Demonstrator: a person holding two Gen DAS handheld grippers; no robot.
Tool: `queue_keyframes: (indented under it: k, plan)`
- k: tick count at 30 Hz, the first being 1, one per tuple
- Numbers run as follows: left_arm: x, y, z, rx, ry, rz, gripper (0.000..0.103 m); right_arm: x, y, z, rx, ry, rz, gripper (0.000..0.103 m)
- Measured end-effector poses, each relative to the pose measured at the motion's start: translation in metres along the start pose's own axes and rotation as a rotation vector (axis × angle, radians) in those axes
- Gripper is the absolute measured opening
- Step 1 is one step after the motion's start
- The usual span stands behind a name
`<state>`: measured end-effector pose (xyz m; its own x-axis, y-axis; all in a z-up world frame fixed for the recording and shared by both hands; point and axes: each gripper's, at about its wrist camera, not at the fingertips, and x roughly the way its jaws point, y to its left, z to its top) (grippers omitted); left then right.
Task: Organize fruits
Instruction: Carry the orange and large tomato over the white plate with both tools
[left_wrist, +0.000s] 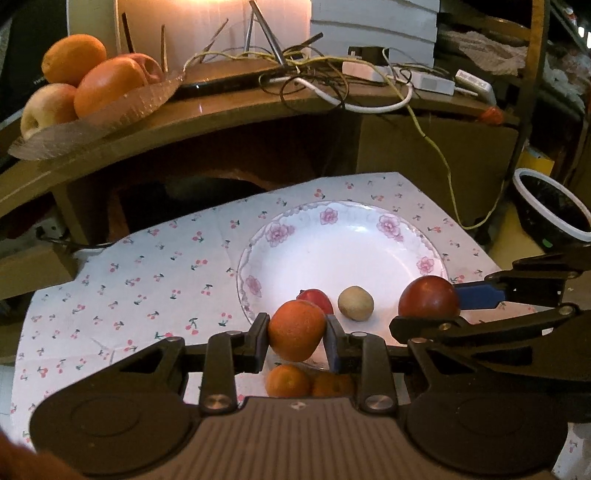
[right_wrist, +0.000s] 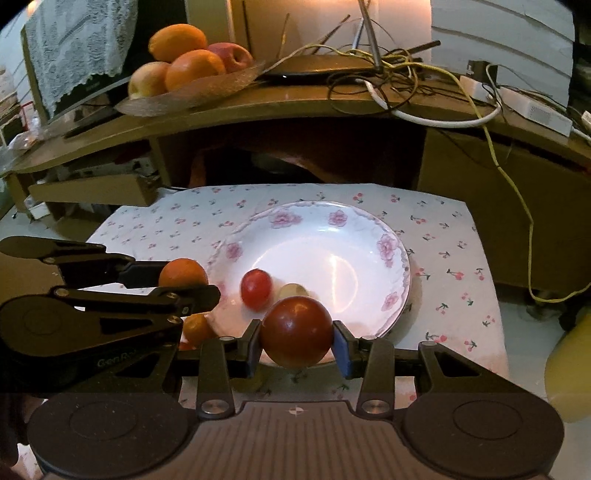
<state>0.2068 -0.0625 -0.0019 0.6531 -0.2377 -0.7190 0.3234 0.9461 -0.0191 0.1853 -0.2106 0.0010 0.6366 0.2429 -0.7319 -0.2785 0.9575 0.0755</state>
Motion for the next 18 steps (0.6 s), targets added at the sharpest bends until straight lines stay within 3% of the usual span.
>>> queue_keyframes:
  k: [18]
  plan:
    - [0.029,0.003,0.005,0.007,0.026,-0.016,0.035,0.027,-0.010,0.004,0.010,0.024,-0.038,0.041]
